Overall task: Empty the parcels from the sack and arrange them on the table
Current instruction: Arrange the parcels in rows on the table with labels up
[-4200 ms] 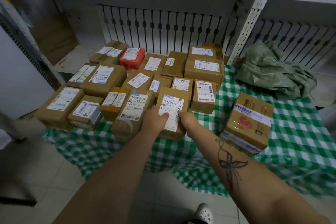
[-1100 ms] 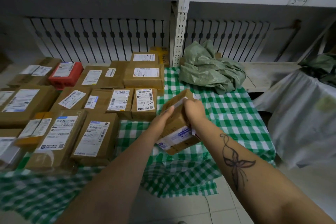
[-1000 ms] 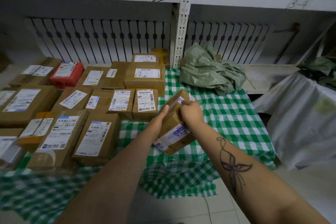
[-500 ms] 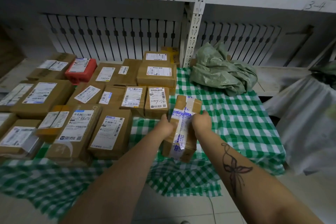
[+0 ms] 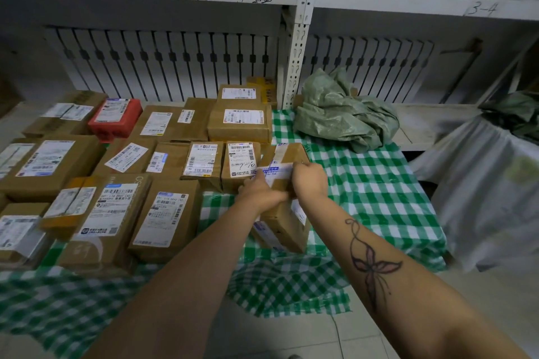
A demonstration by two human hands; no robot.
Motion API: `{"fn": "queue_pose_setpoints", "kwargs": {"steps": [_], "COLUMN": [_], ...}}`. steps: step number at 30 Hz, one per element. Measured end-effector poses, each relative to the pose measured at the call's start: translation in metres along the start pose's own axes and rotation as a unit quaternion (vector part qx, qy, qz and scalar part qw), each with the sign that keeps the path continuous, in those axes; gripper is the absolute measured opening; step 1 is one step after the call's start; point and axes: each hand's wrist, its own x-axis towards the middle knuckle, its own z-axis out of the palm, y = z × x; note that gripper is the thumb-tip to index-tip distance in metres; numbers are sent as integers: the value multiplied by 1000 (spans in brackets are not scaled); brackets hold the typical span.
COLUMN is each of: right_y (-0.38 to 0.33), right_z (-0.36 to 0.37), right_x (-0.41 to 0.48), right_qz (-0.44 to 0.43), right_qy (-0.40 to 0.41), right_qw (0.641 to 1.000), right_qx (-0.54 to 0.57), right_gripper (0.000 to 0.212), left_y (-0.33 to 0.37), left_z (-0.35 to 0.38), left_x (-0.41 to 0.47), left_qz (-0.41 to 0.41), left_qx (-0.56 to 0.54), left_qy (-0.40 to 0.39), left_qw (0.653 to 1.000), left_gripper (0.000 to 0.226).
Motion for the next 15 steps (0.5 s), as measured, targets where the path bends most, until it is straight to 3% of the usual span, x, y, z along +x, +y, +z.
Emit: {"fn": "queue_pose_setpoints", "kwargs": {"steps": [3,6,8,11,15], "right_y": [5,15,20,18,16], "right_z": [-6,-9,-8,-1,9], "right_x": [3,10,10,6,2], "right_qz": [-3,29,68,120,74], "right_qy": [6,24,22,-8,-32], "right_qw": [999,998,997,990,996], "right_qx": [32,59,30,73,45], "right_gripper": [24,43,60,62,45], "left_y": [-6,-17,-25,-35,-41], "left_z": [-3,-6,-9,-13,-23], "left_x": [1,-3,-6,-9,-20], "left_qz": [-2,-1,-3,-21,-67], "left_qx": [-123,-296,-357,-416,-404], "left_qy": [-12,-60,-76,-73,-63], "left_qw": [992,953,931,906,910], "left_gripper": [92,60,50,46,32]}}
